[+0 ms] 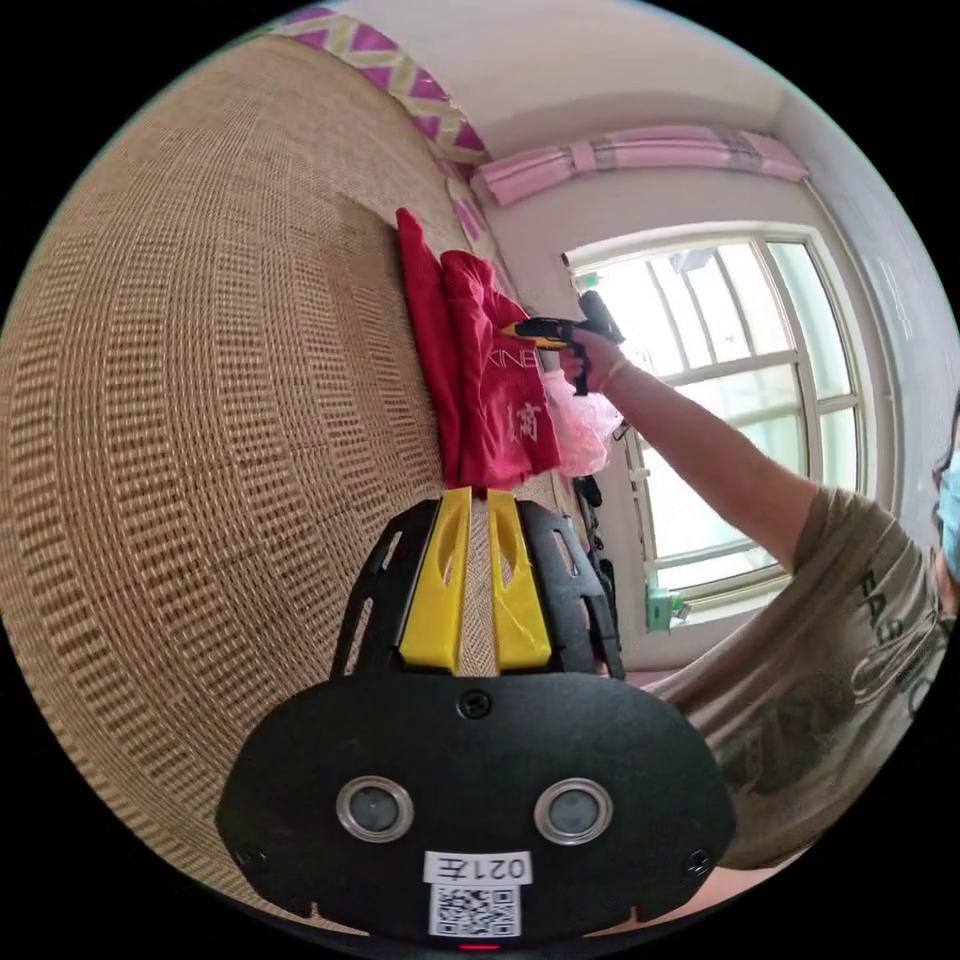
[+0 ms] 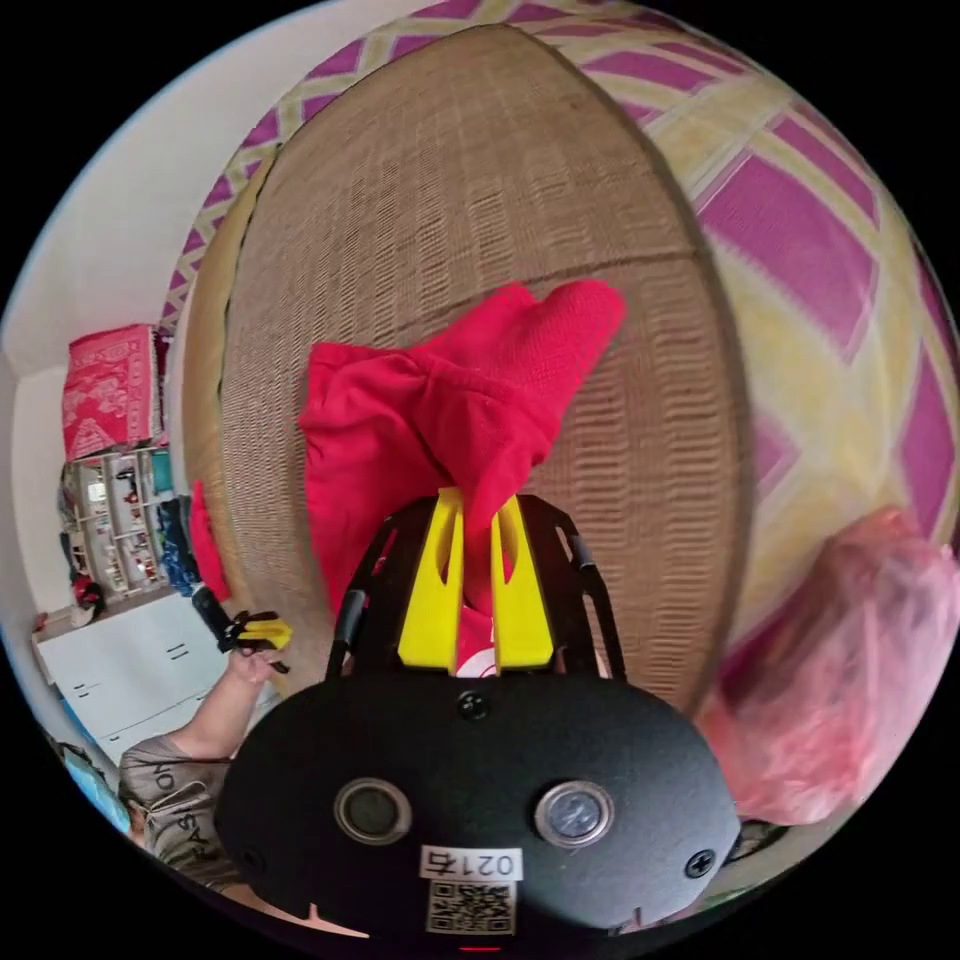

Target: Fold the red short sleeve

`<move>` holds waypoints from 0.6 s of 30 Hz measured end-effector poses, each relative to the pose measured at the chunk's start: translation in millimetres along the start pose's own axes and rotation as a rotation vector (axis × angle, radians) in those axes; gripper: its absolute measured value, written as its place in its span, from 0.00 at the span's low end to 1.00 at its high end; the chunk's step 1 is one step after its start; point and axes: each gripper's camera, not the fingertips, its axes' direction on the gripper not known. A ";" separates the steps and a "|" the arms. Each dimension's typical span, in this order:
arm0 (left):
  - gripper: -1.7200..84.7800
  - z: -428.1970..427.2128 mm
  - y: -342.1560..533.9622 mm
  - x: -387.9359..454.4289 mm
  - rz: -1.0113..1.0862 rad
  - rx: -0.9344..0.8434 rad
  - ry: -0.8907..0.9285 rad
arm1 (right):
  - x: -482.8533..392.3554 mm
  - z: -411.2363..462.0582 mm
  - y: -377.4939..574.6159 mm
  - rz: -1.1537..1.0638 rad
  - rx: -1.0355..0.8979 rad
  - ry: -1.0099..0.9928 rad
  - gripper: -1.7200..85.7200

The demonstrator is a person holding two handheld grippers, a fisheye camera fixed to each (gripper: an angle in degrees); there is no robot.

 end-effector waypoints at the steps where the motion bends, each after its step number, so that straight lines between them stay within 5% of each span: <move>1: 0.02 -4.9 5.5 3.4 0.010 -0.006 -0.011 | 14.0 -16.8 -11.4 -0.006 -0.006 0.054 0.08; 8: 0.03 -71.0 104.0 36.5 0.066 -0.035 -0.123 | 66.6 -89.1 -32.7 -0.041 0.007 0.171 0.13; 13: 0.04 -106.9 181.5 45.2 0.001 -0.002 -0.172 | 103.4 -166.1 32.9 -0.058 0.239 0.178 0.09; 18: 0.04 -126.3 255.7 60.9 -0.059 0.051 -0.184 | 100.0 -152.9 57.2 -0.283 0.038 0.079 0.09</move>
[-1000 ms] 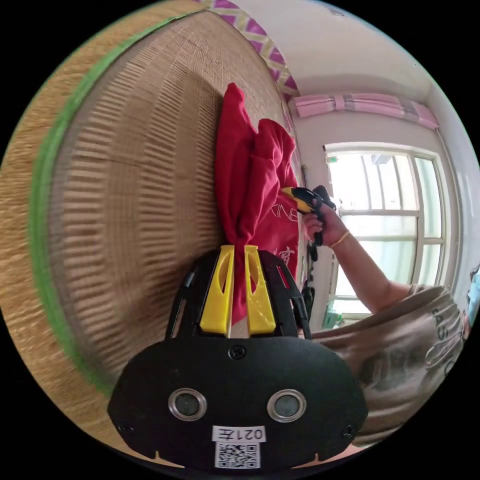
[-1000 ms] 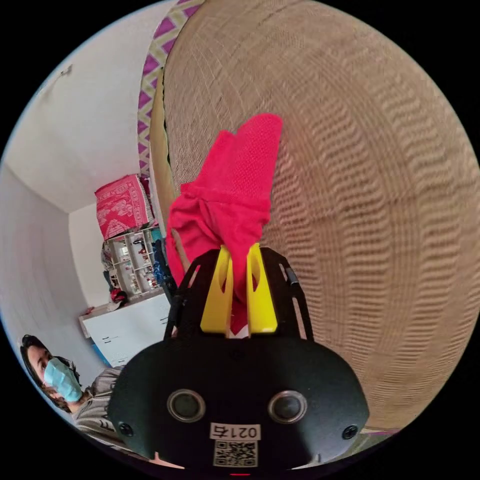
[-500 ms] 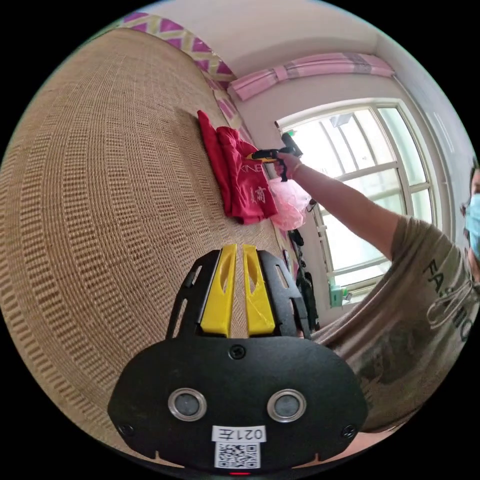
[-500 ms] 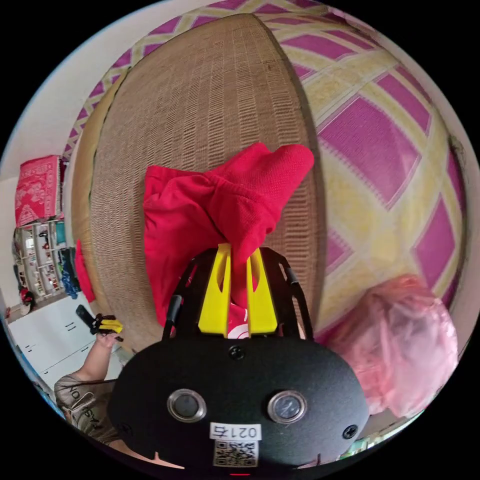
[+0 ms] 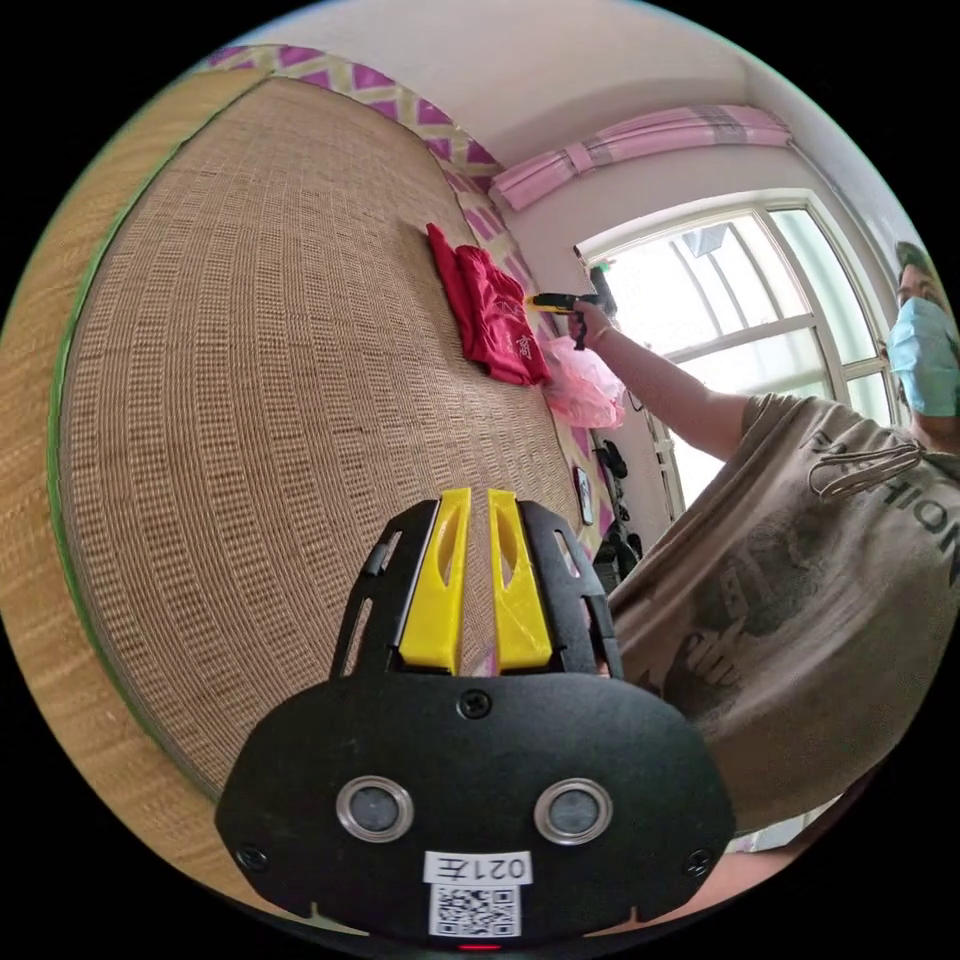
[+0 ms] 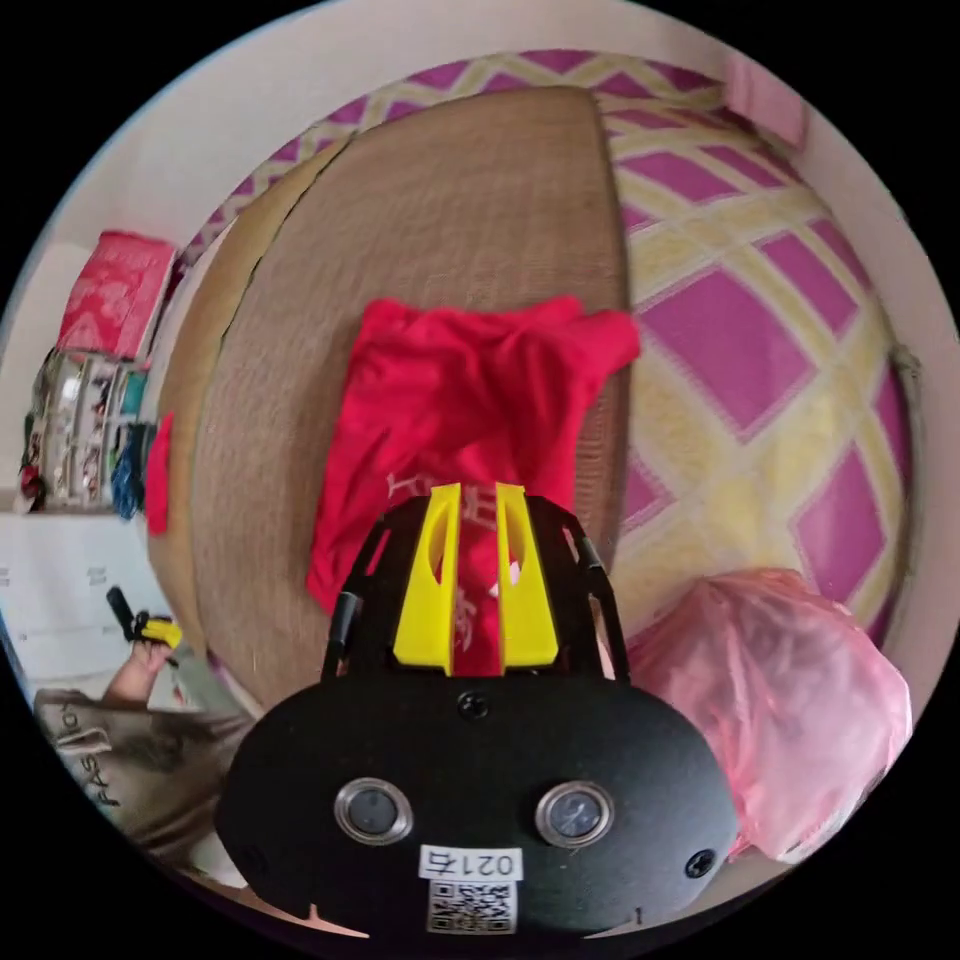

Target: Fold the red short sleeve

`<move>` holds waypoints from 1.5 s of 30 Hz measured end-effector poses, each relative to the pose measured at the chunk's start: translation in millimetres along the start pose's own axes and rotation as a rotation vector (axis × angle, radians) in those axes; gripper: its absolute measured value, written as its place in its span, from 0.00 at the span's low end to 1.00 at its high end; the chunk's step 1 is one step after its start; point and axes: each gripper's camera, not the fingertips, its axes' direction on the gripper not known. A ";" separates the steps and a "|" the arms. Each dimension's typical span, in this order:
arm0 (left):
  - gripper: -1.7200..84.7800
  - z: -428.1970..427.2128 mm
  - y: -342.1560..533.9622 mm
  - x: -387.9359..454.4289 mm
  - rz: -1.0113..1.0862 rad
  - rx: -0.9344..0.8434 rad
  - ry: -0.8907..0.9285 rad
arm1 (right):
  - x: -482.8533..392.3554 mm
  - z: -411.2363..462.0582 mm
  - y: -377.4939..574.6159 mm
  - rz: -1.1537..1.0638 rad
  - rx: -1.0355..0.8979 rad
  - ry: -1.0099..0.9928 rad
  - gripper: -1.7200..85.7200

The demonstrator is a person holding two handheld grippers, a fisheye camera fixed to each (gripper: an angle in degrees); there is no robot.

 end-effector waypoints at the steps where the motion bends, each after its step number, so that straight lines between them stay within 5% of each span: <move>1: 0.04 -1.4 7.3 2.9 -0.001 0.002 -0.006 | 2.7 8.9 -2.0 -0.022 -0.061 0.037 0.09; 6: 0.03 -15.3 76.9 40.1 0.003 0.028 -0.082 | 49.8 -10.4 -8.5 0.070 -0.116 0.073 0.03; 11: 0.02 -50.7 157.5 66.2 -0.023 0.119 -0.157 | 25.2 -98.2 13.3 -0.104 -0.015 0.219 0.02; 23: 0.01 -161.3 313.6 6.9 0.018 0.232 -0.243 | -251.1 -274.7 157.2 -0.610 0.349 0.464 0.01; 33: 0.12 -328.4 407.6 -128.6 0.051 0.206 -0.375 | -468.0 -306.1 172.0 -0.670 0.380 0.183 0.01; 45: 0.01 -436.7 488.4 -231.6 -0.112 0.466 -0.684 | -546.0 -315.9 97.3 -0.707 0.186 0.064 0.10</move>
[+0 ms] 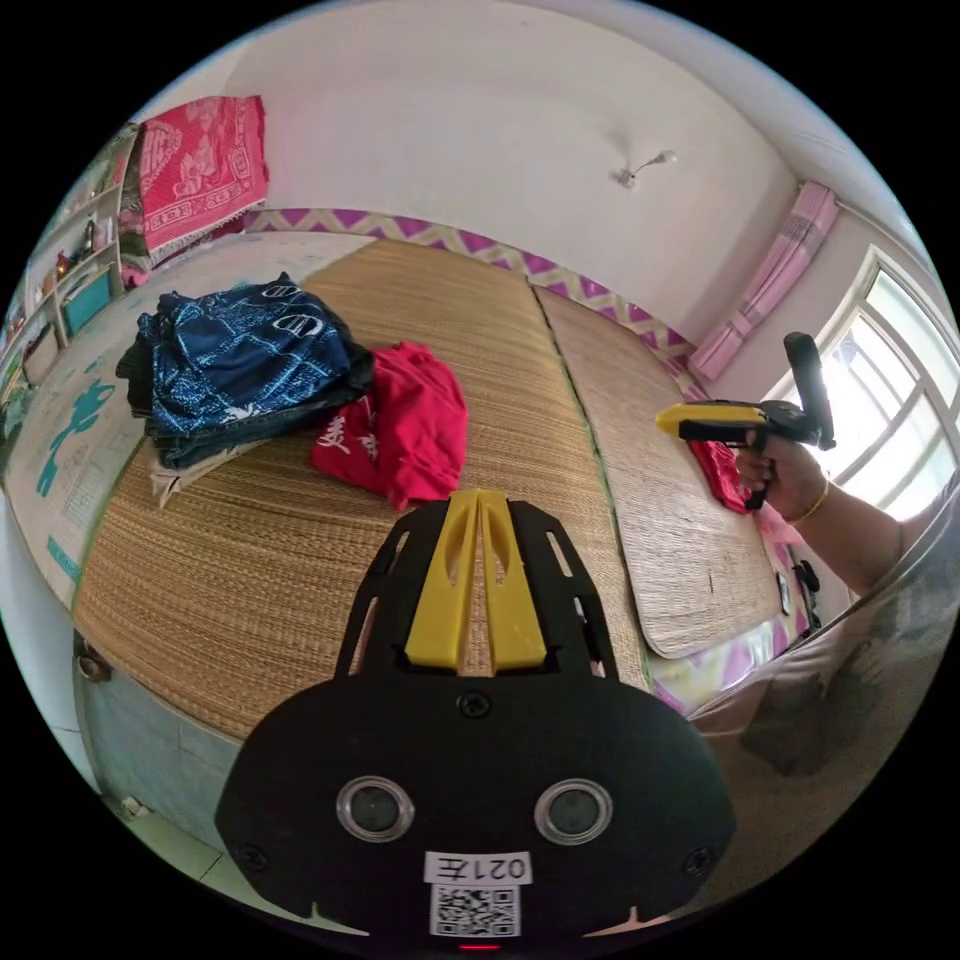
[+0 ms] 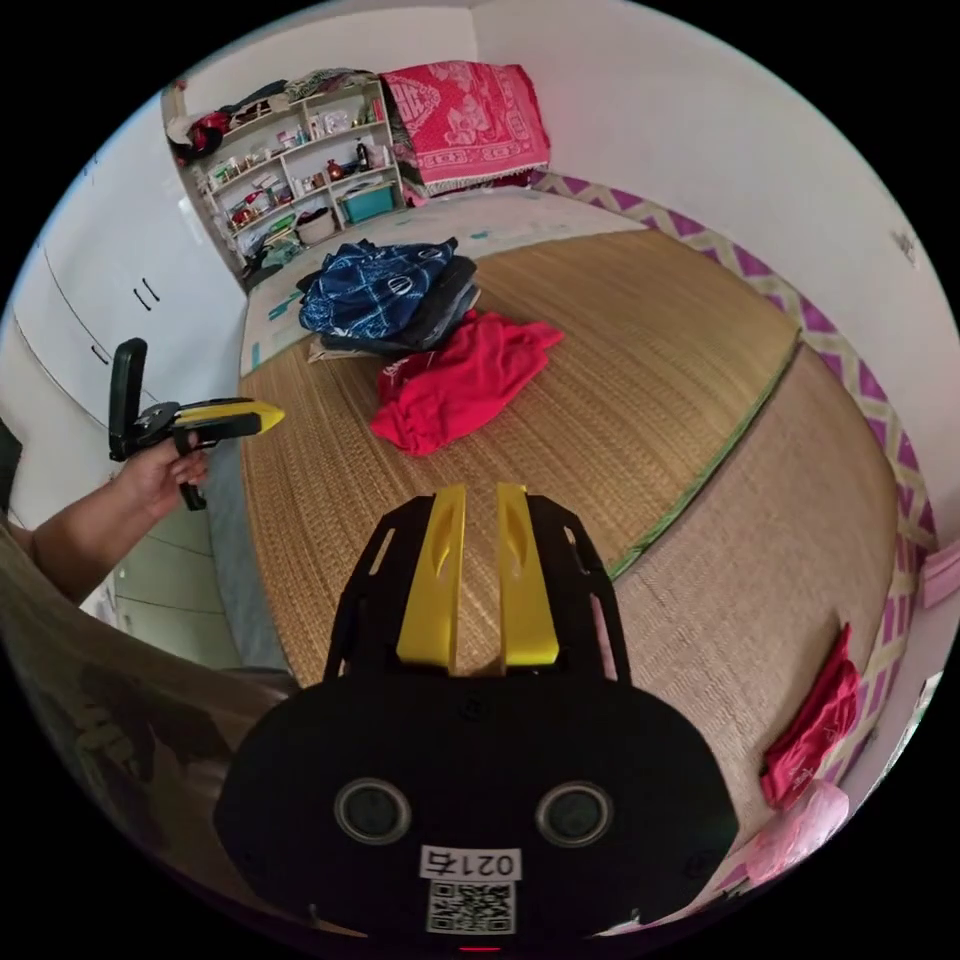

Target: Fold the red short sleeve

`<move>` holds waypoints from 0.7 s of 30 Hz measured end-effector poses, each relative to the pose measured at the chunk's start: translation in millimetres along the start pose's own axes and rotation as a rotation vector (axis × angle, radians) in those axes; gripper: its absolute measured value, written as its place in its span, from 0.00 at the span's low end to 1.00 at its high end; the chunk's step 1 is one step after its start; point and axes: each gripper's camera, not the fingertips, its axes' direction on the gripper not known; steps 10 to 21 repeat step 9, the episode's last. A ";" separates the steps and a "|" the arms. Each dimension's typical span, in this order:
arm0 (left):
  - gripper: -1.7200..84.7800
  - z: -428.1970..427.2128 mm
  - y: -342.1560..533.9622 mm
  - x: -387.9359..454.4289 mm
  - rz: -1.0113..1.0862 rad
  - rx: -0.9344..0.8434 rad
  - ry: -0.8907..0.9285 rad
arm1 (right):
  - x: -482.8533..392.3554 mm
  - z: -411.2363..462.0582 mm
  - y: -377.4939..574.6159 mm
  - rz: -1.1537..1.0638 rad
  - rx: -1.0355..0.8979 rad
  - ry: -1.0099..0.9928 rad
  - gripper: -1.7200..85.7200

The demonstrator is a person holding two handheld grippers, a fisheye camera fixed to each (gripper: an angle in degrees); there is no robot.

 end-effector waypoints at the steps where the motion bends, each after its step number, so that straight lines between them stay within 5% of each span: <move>1: 0.01 4.7 -2.1 -3.9 0.000 -0.012 -0.002 | 6.2 4.5 -9.9 0.003 -0.026 -0.027 0.10; 9: 0.11 104.9 -40.1 -46.0 -0.030 -0.124 0.010 | 21.9 22.3 -75.7 -0.058 -0.110 -0.021 0.12; 21: 0.11 104.9 -40.1 -46.0 -0.030 -0.124 0.010 | 21.9 22.3 -75.7 -0.058 -0.110 -0.021 0.12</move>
